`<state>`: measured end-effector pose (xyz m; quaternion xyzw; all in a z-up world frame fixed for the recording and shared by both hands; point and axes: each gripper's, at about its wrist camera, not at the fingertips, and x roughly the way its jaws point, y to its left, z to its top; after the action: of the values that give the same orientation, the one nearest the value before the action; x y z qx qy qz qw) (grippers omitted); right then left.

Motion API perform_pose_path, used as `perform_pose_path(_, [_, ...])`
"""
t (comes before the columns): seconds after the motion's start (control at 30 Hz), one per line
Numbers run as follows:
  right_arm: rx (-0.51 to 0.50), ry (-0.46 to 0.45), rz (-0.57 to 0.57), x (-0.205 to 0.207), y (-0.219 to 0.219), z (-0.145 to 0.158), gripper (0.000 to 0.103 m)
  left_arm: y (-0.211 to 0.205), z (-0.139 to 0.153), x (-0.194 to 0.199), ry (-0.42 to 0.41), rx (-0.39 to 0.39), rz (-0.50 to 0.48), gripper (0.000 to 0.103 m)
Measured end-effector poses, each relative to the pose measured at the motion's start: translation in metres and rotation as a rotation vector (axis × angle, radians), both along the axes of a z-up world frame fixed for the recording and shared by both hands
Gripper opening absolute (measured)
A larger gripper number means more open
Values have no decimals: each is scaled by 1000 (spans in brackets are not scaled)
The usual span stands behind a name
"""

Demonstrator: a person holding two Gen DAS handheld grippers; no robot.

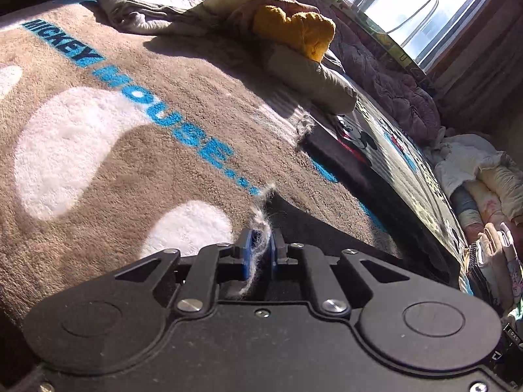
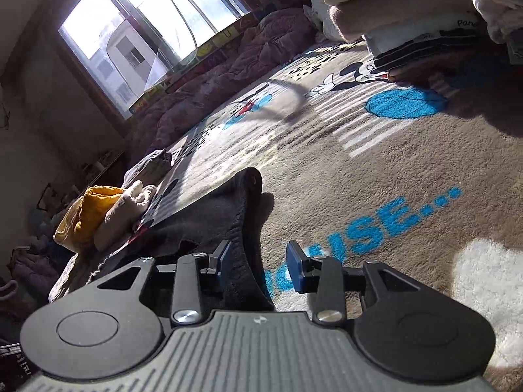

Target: Fold clothes

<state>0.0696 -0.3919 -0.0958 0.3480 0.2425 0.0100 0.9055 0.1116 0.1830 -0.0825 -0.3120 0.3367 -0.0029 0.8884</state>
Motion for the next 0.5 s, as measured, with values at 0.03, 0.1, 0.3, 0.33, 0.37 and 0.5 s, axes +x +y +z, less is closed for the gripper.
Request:
perform_pose_path(0.03, [20, -1, -20, -3, -5, -1, 53, 1, 1, -1, -8, -11, -1, 20])
perform_pose_path(0.1, [48, 1, -15, -4, -8, -6, 57, -2, 4, -1, -25, 2, -15, 38])
perform_pose_path(0.3, [-2, 12, 100, 7, 14, -14, 22, -20, 2, 4, -43, 87, -55, 4])
perform_pose_path(0.33, [-36, -8, 96, 4, 19, -8, 22, -19, 5, 3, -54, 82, -45, 4])
perform_pose_path(0.37, [-70, -28, 91, 0, 24, -2, 22, -18, 8, 1, -61, 80, -38, 4])
perform_pose_path(0.5, [-254, 52, 112, -1, 42, 4, 20, -15, 0, 5, -9, 107, -49, 5])
